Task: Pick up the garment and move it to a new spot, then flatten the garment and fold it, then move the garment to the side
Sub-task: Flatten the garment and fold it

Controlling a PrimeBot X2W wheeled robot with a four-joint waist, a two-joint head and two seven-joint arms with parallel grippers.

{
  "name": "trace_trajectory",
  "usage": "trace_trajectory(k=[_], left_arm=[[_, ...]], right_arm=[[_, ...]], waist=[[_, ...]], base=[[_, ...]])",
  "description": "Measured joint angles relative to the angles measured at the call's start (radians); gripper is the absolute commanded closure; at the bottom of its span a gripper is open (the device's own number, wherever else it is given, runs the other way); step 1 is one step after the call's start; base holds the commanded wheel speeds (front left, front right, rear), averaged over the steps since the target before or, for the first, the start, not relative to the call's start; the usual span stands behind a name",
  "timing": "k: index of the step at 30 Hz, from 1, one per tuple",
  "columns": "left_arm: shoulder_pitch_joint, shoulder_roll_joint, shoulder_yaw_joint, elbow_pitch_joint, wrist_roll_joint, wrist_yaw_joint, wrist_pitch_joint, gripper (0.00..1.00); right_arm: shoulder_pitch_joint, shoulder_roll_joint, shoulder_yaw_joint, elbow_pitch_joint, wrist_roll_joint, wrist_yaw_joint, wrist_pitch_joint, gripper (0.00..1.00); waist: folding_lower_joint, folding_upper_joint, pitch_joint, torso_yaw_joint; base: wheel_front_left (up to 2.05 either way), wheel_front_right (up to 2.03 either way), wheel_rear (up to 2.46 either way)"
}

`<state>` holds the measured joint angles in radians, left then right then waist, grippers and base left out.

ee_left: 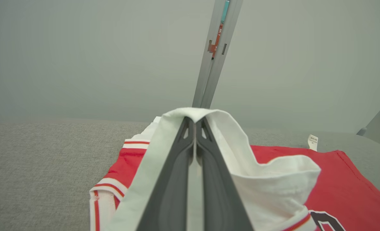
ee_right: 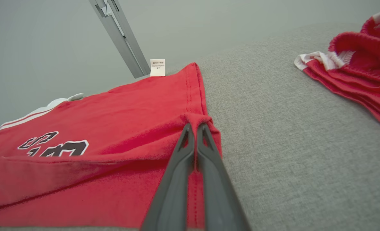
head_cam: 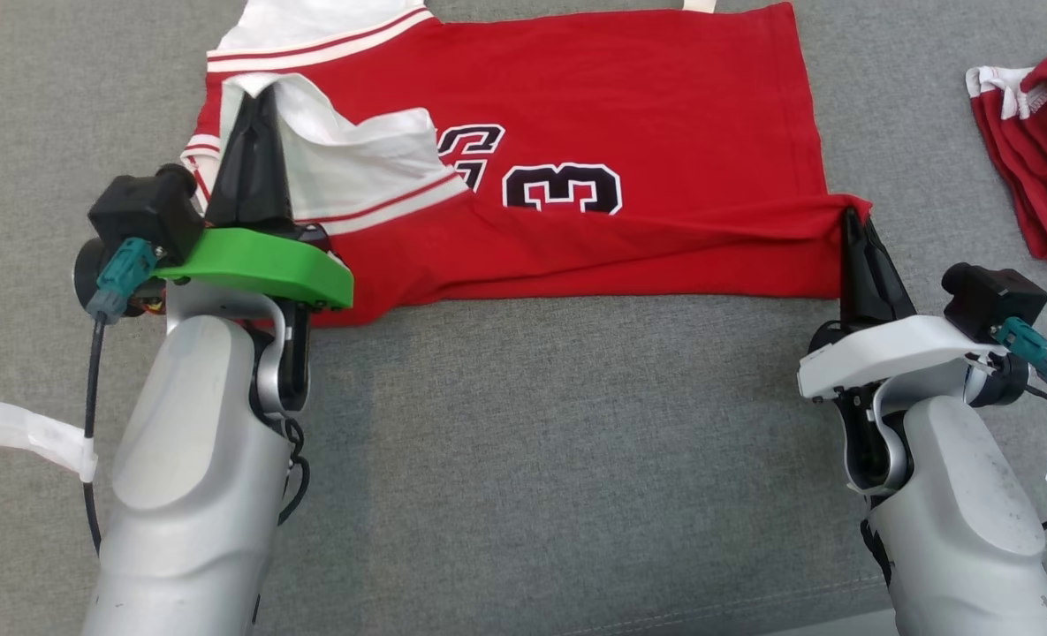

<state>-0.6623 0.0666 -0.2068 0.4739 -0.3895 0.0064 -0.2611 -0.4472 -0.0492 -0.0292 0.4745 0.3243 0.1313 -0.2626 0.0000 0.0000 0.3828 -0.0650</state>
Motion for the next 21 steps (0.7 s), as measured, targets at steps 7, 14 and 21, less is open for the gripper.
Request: trace_trajectory(k=[7, 14, 21], left_arm=[[-0.021, -0.011, 0.058, 0.008, 0.051, -0.003, 0.000, 1.00], [-0.038, -0.016, 0.082, 0.020, 0.095, -0.005, -0.001, 0.00], [0.022, -0.017, 0.087, -0.035, 0.070, -0.007, -0.001, 0.00]], right_arm=[[-0.026, 0.000, 0.025, 0.012, 0.013, 0.000, 0.000, 0.80], [-0.029, 0.000, 0.040, 0.001, 0.004, 0.000, 0.000, 0.00], [0.034, 0.000, 0.015, -0.095, -0.015, 0.000, 0.000, 0.00]], waist=[[0.0000, 0.0000, 0.022, -0.020], [0.0000, 0.0000, 0.025, -0.030], [0.0000, 0.0000, 0.001, -0.020]], base=[[0.00, 0.00, 0.00], [0.00, 0.00, 0.00], [0.00, 0.00, 0.00]])
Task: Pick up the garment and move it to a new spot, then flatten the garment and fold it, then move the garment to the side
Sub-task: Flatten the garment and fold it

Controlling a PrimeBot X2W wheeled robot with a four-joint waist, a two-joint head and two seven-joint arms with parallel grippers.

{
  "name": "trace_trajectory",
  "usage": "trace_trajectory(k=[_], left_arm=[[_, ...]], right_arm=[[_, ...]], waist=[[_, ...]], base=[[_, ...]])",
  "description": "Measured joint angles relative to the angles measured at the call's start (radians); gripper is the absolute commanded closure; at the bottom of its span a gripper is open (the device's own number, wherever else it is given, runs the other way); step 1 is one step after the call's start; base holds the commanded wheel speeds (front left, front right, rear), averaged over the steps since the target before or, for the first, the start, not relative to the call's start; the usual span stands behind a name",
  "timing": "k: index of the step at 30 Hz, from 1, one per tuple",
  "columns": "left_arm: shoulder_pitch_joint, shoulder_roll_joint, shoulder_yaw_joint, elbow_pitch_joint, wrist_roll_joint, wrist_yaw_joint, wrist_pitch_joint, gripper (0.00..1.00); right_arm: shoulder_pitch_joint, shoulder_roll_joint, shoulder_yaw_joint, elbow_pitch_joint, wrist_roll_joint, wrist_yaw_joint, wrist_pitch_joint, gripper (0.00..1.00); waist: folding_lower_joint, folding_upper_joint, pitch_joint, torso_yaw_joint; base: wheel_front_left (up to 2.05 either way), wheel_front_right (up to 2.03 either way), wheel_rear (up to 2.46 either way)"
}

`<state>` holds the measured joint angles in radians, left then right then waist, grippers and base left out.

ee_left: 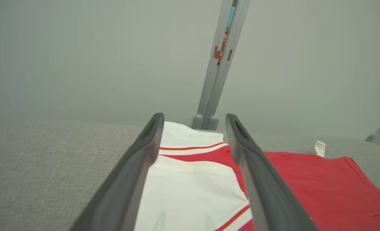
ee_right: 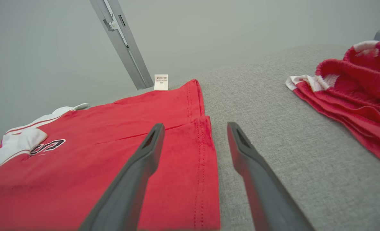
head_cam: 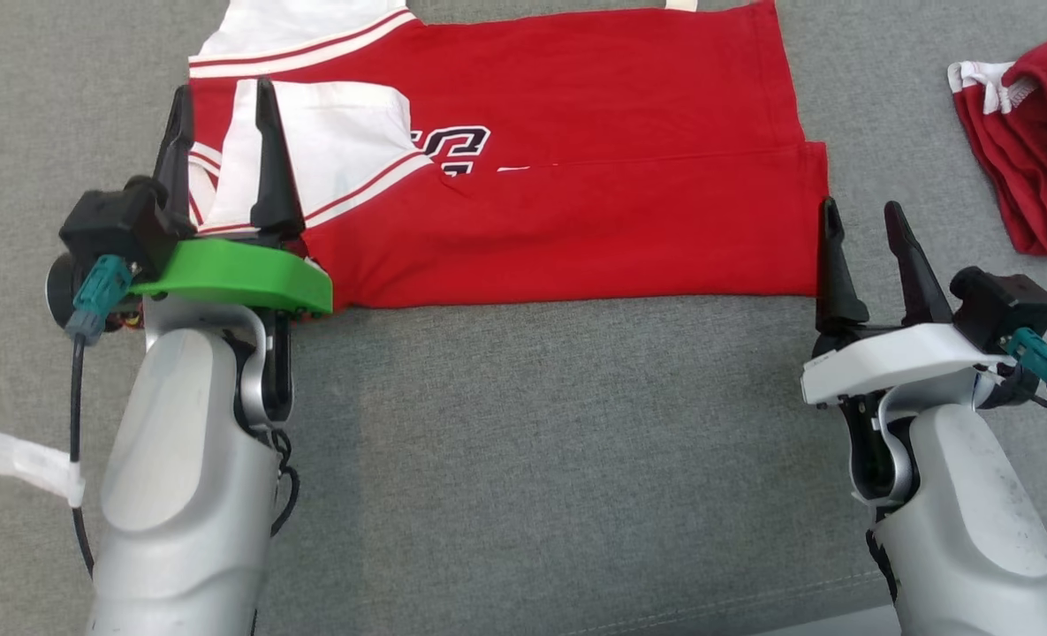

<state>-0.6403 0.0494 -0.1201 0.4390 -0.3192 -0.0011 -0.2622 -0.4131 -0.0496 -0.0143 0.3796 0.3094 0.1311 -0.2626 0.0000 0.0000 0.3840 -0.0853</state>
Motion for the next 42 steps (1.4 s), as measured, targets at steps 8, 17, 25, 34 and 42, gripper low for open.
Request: trace_trajectory(k=[8, 17, 25, 34, 42], left_arm=[[0.183, 0.002, 0.038, -0.041, -0.040, 0.004, 0.000, 0.00], [0.281, 0.003, 0.055, 0.003, -0.167, 0.030, 0.190, 0.00], [0.229, 0.001, 0.035, 0.029, -0.244, 0.078, 0.244, 0.00], [0.179, 0.000, 0.018, 0.110, -0.228, 0.183, 0.261, 0.36], [0.201, 0.000, 0.010, 0.140, -0.244, 0.186, 0.252, 1.00]], right_arm=[[0.110, 0.001, -0.037, -0.065, -0.060, 0.000, 0.000, 0.00], [0.172, 0.001, -0.050, -0.066, -0.083, 0.000, 0.034, 0.00], [0.166, 0.000, -0.021, -0.071, -0.083, 0.000, 0.061, 0.00], [0.156, 0.000, -0.001, -0.060, -0.085, 0.000, 0.063, 0.00], [0.130, 0.001, 0.000, -0.002, -0.091, 0.000, 0.069, 0.00]], waist=[[0.0000, 0.0000, -0.057, 0.025], [0.0000, 0.0000, -0.115, 0.057], [0.0000, 0.0000, -0.109, 0.037], [0.0000, 0.0000, -0.103, 0.015], [0.0000, 0.0000, -0.117, 0.032]], base=[[0.00, 0.00, 0.00], [0.00, 0.00, 0.00], [0.00, 0.00, 0.00], [0.00, 0.00, 0.00], [0.00, 0.00, 0.00]])
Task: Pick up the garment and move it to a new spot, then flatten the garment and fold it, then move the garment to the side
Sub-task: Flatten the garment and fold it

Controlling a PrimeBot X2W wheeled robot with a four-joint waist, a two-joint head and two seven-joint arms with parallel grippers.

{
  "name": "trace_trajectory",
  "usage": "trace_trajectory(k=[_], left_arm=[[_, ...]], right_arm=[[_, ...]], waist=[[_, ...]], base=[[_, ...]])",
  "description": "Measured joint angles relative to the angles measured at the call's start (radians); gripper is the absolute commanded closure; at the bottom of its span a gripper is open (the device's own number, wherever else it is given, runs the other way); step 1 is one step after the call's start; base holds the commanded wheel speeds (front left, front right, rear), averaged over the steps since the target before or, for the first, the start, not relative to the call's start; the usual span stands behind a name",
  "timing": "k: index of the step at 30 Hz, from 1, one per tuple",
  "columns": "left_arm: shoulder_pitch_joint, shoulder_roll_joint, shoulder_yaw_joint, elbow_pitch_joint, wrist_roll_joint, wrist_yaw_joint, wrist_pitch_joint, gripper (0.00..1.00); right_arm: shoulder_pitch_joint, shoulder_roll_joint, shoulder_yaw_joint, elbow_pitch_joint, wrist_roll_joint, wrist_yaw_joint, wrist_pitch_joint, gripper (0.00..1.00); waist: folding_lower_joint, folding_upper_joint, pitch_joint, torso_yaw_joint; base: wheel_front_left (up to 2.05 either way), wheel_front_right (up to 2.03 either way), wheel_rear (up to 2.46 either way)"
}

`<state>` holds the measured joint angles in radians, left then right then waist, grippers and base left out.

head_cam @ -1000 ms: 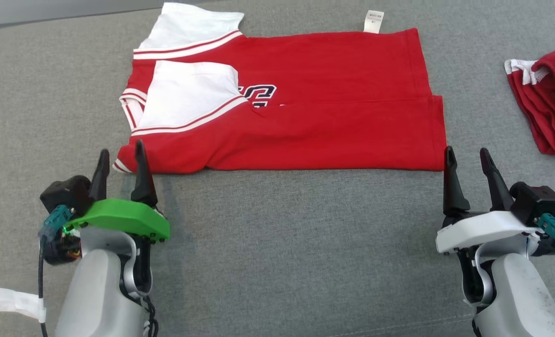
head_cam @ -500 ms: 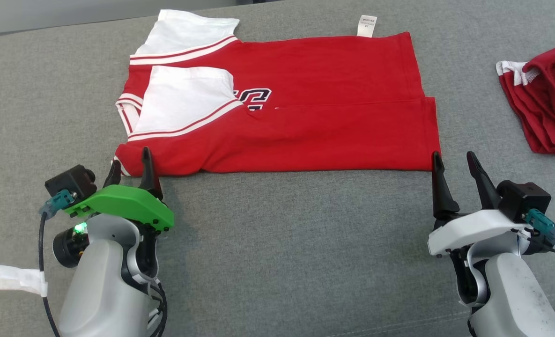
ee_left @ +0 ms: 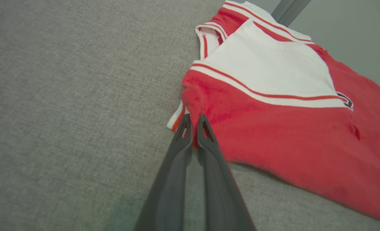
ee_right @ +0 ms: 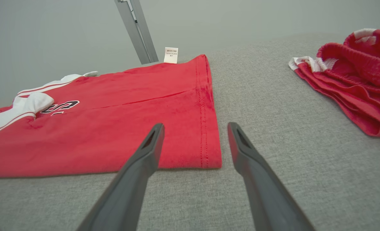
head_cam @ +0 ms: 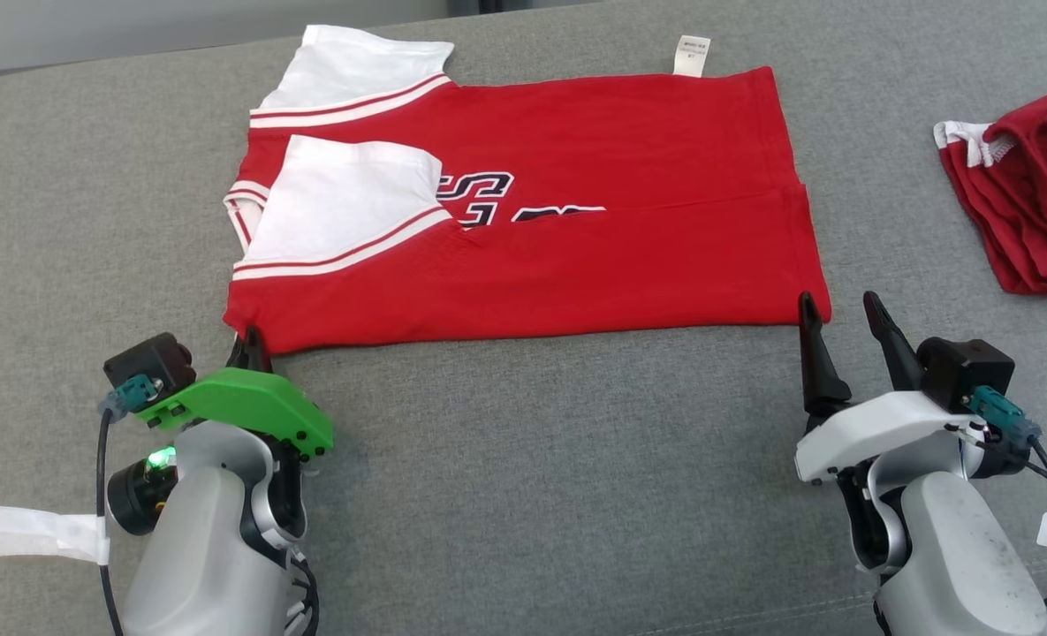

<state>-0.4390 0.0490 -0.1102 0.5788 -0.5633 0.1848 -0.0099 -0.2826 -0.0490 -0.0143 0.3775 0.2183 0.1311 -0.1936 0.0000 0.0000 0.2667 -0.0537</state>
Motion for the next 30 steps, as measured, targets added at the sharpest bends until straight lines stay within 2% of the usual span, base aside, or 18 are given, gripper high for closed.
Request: trace_trajectory(k=[11, 18, 19, 20, 21, 22, 23, 27, 30], left_arm=[[-0.002, -0.001, -0.027, 0.015, -0.057, -0.008, -0.054, 1.00], [0.002, -0.002, -0.022, 0.002, -0.099, -0.013, -0.098, 1.00], [0.006, -0.002, -0.022, -0.001, -0.114, -0.017, -0.103, 1.00], [0.011, -0.002, -0.023, -0.004, -0.128, -0.021, -0.107, 1.00], [0.015, -0.002, -0.024, -0.006, -0.138, -0.024, -0.114, 1.00], [0.020, -0.002, -0.025, -0.011, -0.154, -0.027, -0.120, 1.00], [0.024, -0.002, -0.026, -0.017, -0.179, -0.033, -0.130, 1.00], [0.047, -0.002, -0.029, -0.058, -0.251, -0.050, -0.176, 1.00], [0.081, -0.002, -0.033, -0.108, -0.261, -0.050, -0.197, 1.00]], right_arm=[[-0.062, 0.000, -0.017, 0.143, 0.015, 0.000, 0.035, 0.00], [-0.171, 0.000, -0.035, 0.334, 0.037, 0.000, 0.049, 0.00], [-0.189, 0.000, -0.030, 0.361, 0.046, 0.000, 0.051, 0.20], [-0.207, -0.001, -0.023, 0.382, 0.054, 0.000, 0.050, 0.56], [-0.221, -0.002, -0.017, 0.401, 0.061, 0.000, 0.050, 0.71], [-0.235, -0.001, -0.013, 0.421, 0.067, 0.000, 0.050, 0.92], [-0.244, -0.001, -0.011, 0.438, 0.070, 0.000, 0.042, 1.00], [-0.259, 0.001, -0.010, 0.462, 0.081, 0.000, -0.009, 1.00], [-0.252, 0.001, -0.027, 0.430, 0.080, 0.000, -0.039, 1.00]], waist=[[0.0000, 0.0000, -0.004, 0.015], [0.0000, 0.0000, 0.008, 0.021], [0.0000, 0.0001, 0.009, 0.023], [0.0000, 0.0000, 0.010, 0.026], [0.0000, 0.0000, 0.010, 0.028], [0.0000, 0.0000, 0.010, 0.031], [0.0000, 0.0000, 0.009, 0.033], [0.0000, 0.0000, -0.001, 0.040], [0.0000, 0.0000, -0.013, 0.044]], base=[[0.00, 0.00, 0.00], [0.00, 0.00, 0.00], [0.00, 0.00, 0.00], [0.00, 0.00, 0.00], [0.00, 0.00, 0.00], [0.00, 0.00, 0.00], [0.00, 0.00, 0.00], [0.00, 0.00, 0.00], [0.00, 0.00, 0.00]])
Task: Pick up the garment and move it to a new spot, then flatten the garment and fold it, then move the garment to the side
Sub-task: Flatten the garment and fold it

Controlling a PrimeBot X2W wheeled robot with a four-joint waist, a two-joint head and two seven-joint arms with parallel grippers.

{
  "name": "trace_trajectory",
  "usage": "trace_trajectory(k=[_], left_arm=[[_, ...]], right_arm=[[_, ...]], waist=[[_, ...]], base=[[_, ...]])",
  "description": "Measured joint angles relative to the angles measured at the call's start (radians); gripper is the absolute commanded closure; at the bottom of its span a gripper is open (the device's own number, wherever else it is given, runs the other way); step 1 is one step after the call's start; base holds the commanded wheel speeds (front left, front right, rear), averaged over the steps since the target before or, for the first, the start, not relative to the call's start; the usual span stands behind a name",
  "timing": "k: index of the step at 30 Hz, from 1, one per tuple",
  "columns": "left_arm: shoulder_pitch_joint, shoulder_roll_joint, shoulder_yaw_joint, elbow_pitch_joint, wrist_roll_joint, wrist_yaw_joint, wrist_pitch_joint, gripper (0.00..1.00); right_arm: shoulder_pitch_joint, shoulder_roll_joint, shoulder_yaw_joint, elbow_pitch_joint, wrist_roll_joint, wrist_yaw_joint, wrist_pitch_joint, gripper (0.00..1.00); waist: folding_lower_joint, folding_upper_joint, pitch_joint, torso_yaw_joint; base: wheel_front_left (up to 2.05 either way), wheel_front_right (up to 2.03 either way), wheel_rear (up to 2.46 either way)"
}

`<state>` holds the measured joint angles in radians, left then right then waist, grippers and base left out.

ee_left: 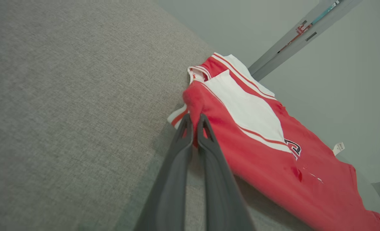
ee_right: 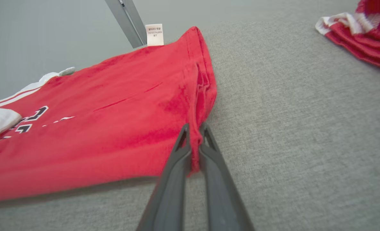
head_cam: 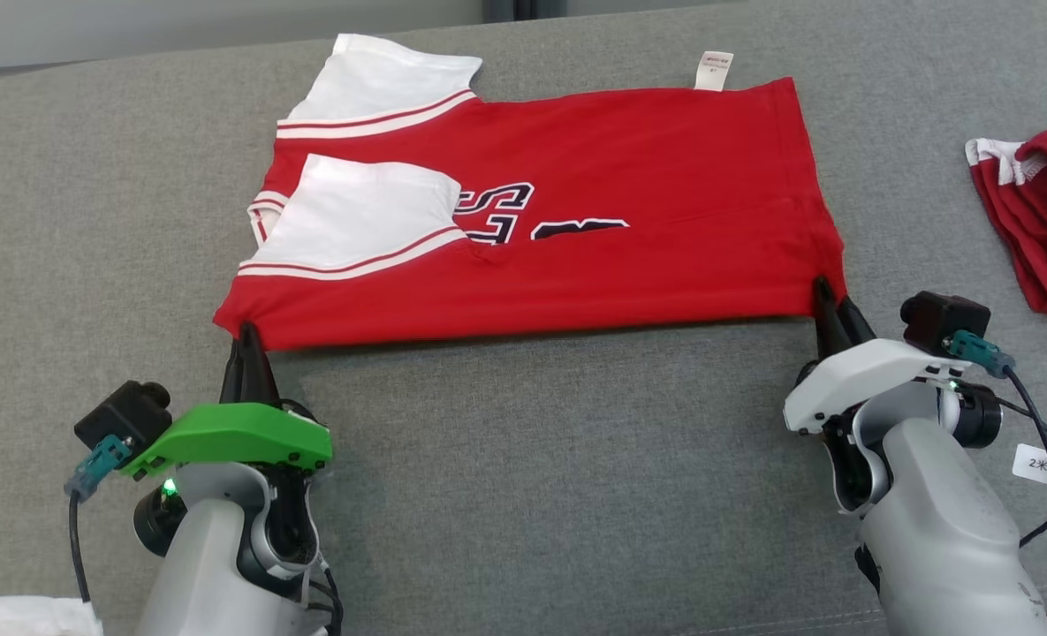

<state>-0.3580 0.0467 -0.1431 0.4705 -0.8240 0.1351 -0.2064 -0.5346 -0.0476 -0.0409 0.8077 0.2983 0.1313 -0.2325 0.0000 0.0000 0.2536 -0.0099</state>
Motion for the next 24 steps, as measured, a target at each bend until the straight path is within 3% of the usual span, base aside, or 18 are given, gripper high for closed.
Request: trace_trajectory(k=[6, 18, 19, 20, 21, 24], left_arm=[[0.141, 0.001, -0.020, -0.148, -0.001, 0.016, -0.010, 1.00], [0.465, 0.003, -0.092, -0.370, -0.001, 0.131, 0.066, 1.00], [0.477, 0.005, -0.096, -0.374, 0.001, 0.140, 0.074, 0.95], [0.484, 0.012, -0.101, -0.379, 0.007, 0.147, 0.083, 0.52], [0.489, 0.018, -0.101, -0.388, 0.013, 0.153, 0.083, 0.00], [0.490, 0.072, -0.100, -0.428, 0.055, 0.178, 0.088, 0.00]], right_arm=[[0.140, 0.000, -0.007, -0.147, 0.000, 0.000, -0.017, 1.00], [0.456, -0.001, -0.031, -0.436, 0.010, 0.000, 0.064, 1.00], [0.472, -0.001, -0.031, -0.454, 0.017, 0.000, 0.069, 0.68], [0.483, 0.000, -0.034, -0.470, 0.019, 0.000, 0.073, 0.02], [0.493, -0.001, -0.037, -0.484, 0.019, 0.000, 0.078, 0.00], [0.524, -0.001, -0.060, -0.536, 0.018, 0.000, 0.091, 0.00]], waist=[[0.0000, 0.0000, -0.027, 0.005], [0.0000, 0.0000, -0.076, 0.021], [0.0000, 0.0000, -0.080, 0.023], [0.0000, 0.0000, -0.083, 0.024], [0.0000, 0.0000, -0.086, 0.024], [0.0000, 0.0000, -0.090, 0.020]], base=[[0.00, 0.00, 0.00], [0.00, 0.00, 0.00], [0.00, 0.00, 0.00], [0.00, 0.00, 0.00], [0.00, 0.00, 0.00], [0.00, 0.00, 0.00]])
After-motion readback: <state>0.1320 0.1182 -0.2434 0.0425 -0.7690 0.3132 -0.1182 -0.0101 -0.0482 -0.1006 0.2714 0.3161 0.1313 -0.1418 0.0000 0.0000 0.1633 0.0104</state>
